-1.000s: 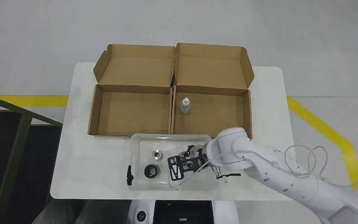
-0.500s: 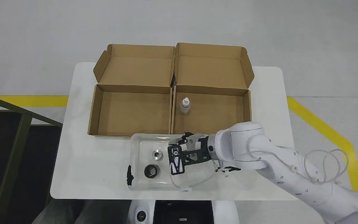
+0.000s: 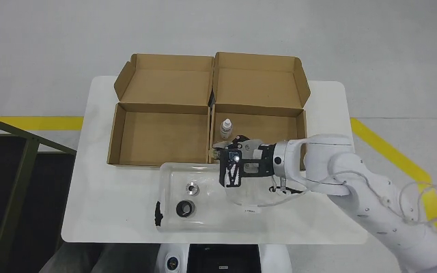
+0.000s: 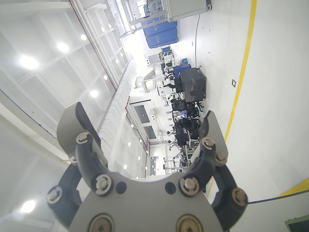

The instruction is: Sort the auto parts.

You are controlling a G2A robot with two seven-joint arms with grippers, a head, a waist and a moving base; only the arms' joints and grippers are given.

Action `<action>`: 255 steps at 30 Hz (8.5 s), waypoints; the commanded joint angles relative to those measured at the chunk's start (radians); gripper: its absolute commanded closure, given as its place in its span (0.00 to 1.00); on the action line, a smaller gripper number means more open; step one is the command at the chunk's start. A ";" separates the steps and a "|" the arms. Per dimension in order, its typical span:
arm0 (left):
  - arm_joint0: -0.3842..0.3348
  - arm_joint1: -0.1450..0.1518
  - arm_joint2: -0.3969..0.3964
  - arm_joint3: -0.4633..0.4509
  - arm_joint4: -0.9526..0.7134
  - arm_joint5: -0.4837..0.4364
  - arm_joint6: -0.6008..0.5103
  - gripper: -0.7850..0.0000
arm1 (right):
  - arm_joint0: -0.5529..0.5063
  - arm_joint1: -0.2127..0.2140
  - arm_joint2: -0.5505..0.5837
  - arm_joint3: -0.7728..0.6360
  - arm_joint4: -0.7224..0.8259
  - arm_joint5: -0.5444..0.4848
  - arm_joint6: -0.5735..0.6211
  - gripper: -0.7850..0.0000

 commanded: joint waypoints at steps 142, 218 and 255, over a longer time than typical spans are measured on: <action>0.000 0.000 0.000 0.000 0.000 0.000 0.000 0.00 | -0.003 -0.084 -0.017 0.115 0.104 -0.060 0.064 0.55; 0.000 0.000 0.000 0.000 0.000 0.000 0.000 0.00 | 0.255 -0.415 -0.549 0.529 -0.163 -0.164 0.127 0.55; 0.000 0.000 0.000 0.000 0.000 0.000 0.000 0.00 | 0.215 -0.430 -0.474 0.508 -0.147 -0.193 0.182 1.00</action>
